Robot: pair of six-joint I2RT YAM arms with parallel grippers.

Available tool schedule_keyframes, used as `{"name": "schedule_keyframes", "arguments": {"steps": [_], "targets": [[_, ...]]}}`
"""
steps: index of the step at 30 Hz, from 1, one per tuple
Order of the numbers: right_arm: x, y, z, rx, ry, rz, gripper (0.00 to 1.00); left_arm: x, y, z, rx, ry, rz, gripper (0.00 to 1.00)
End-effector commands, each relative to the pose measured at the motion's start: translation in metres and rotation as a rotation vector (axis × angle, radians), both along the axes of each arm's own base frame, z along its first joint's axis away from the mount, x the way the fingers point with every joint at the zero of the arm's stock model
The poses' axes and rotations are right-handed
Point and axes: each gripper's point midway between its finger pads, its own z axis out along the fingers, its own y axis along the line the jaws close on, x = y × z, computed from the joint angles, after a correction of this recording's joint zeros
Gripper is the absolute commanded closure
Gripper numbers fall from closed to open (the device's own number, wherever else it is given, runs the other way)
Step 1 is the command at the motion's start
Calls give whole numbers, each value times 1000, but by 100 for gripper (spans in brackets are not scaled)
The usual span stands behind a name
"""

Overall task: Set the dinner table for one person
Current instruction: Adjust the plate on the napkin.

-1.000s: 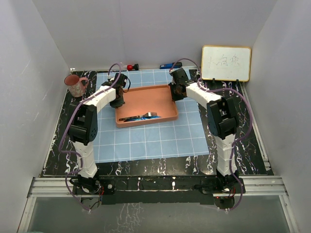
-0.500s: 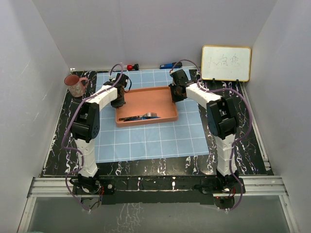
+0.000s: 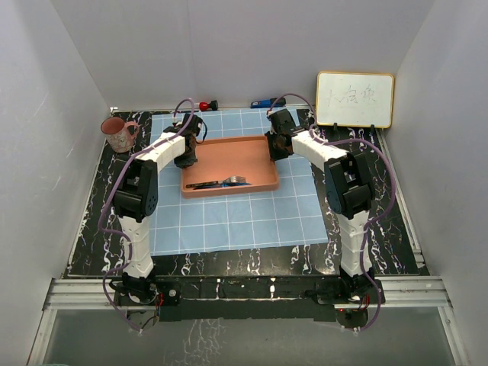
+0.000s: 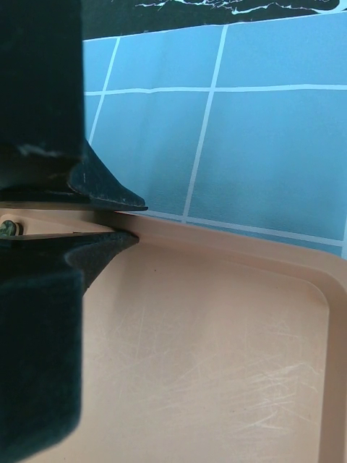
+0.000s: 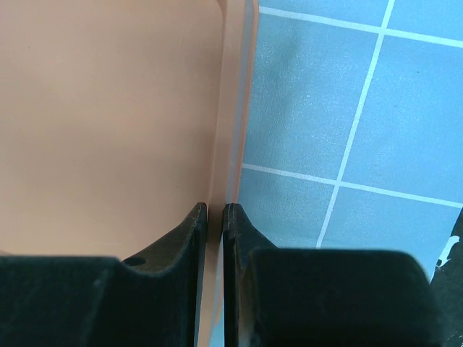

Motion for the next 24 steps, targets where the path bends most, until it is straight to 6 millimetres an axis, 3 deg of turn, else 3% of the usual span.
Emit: {"name": "schedule_keyframes", "arguments": {"steps": [1,6,9,14,16,24], "targets": [[-24,60,-2,145,58,137,100,21,-27,7,-94,-85,-2,100],[-19,54,-5,110,44,112,100,18,-28,5,-102,-80,-2,100],[-18,54,-5,108,40,110,81,18,-28,5,-103,-78,1,99],[-13,53,3,106,14,98,73,19,-28,10,-107,-88,6,65],[-10,53,7,103,-4,95,71,18,-29,13,-112,-96,3,56],[4,52,26,94,-62,82,68,19,-29,31,-130,-136,2,51]]}}
